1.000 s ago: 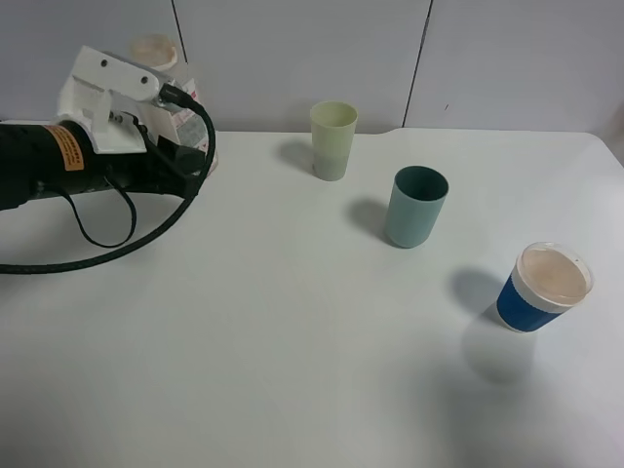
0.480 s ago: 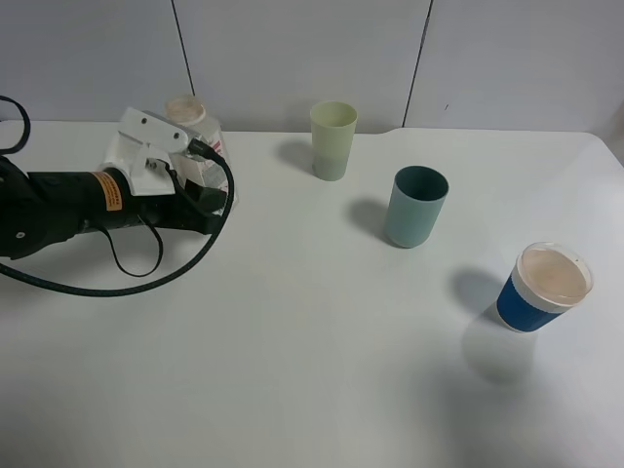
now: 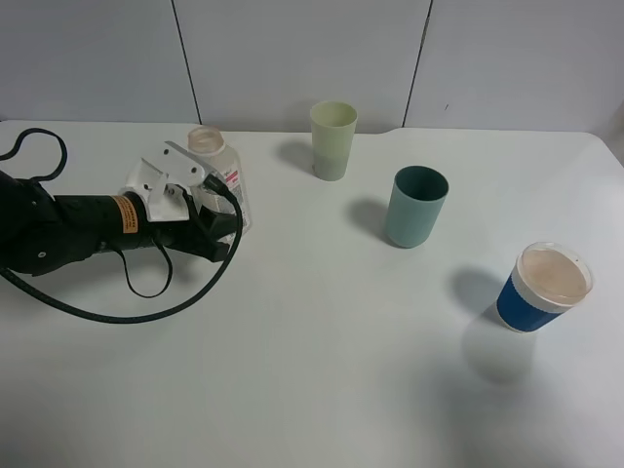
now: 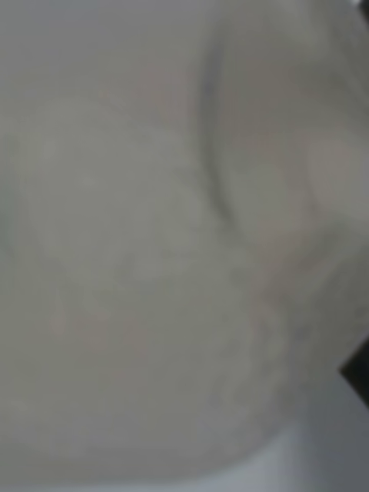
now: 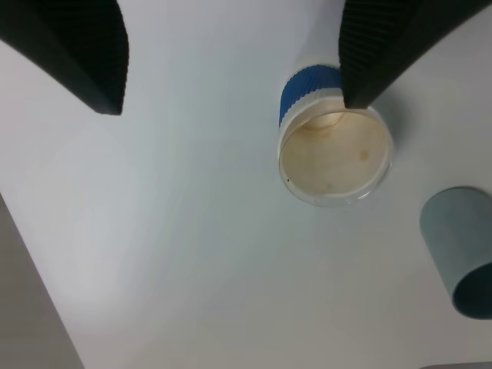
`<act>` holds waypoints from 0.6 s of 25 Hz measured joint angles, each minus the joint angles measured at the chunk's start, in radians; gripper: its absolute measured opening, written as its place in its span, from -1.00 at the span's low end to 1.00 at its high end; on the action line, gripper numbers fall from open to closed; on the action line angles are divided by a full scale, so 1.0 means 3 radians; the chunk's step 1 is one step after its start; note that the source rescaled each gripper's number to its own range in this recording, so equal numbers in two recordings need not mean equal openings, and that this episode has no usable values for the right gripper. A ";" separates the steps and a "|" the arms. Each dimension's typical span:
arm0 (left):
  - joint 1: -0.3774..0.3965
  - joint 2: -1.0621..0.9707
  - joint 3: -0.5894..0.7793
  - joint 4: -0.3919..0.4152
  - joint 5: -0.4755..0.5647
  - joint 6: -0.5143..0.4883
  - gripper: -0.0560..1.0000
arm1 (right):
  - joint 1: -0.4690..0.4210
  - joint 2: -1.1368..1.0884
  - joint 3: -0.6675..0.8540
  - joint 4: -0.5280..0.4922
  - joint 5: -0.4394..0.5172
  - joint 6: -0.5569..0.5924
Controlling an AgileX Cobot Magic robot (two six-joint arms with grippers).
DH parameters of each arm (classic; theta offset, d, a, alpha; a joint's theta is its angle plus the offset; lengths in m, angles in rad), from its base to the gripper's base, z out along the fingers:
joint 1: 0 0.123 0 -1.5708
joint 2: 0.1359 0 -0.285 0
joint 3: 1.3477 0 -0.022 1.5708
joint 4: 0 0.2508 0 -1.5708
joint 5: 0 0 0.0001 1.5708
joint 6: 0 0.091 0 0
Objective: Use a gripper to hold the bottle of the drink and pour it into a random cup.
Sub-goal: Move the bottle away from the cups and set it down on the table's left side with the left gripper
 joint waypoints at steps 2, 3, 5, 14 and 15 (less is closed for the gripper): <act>0.0000 0.0029 0.0000 0.0000 -0.0012 0.0181 -0.89 | 0.0000 0.0000 0.0000 0.0000 0.0000 0.0000; 0.0000 0.0056 0.0000 0.0008 -0.0028 0.0318 -0.89 | 0.0000 0.0000 0.0000 0.0000 0.0000 0.0000; 0.0000 0.0109 0.0000 0.0077 -0.0063 0.0534 -0.89 | 0.0000 0.0000 0.0000 0.0000 0.0000 0.0000; 0.0000 0.0247 -0.0003 0.0170 -0.0242 0.0750 -0.89 | 0.0000 0.0000 0.0000 0.0000 0.0000 0.0000; 0.0000 0.0247 -0.0003 0.0170 -0.0242 0.0698 -0.89 | 0.0000 0.0000 0.0000 0.0000 0.0000 0.0000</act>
